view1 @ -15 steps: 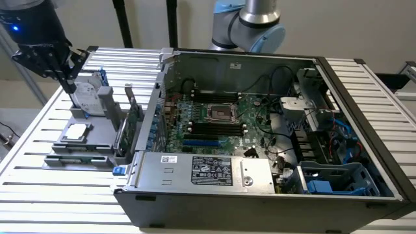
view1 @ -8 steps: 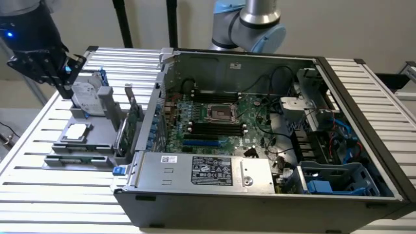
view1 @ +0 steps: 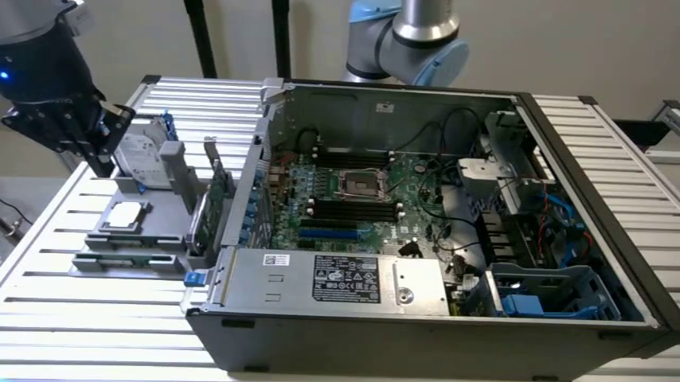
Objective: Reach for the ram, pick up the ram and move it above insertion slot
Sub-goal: 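Reach for the ram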
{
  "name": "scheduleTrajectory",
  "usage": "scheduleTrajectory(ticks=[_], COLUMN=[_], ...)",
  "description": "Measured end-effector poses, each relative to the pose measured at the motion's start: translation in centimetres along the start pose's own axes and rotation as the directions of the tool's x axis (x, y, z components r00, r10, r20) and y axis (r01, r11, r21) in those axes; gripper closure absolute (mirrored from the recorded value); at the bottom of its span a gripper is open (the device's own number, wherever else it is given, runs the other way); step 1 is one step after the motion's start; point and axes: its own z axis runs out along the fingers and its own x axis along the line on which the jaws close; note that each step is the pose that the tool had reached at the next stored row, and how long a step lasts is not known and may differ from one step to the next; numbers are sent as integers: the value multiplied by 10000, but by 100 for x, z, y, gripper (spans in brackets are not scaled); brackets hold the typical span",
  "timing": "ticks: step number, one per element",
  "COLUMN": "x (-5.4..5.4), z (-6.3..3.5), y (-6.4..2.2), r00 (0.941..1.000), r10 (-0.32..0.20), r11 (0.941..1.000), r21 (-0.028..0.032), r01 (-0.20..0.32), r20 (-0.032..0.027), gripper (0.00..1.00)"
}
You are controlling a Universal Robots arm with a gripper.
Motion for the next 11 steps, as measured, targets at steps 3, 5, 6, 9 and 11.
scheduleTrajectory(ticks=[3,5,6,9,11], x=[1,2,2,2,2], z=[21,30,32,32,32], y=[-64,-103,-116,-120,-120], r00=[10000,10000,10000,10000,10000], r10=[0,-1,-1,1,0], r11=[10000,10000,10000,10000,10000], r21=[1,1,2,1,1], r01=[0,1,1,-1,0], r20=[1,1,1,1,1], gripper=[89,89,89,89,89])
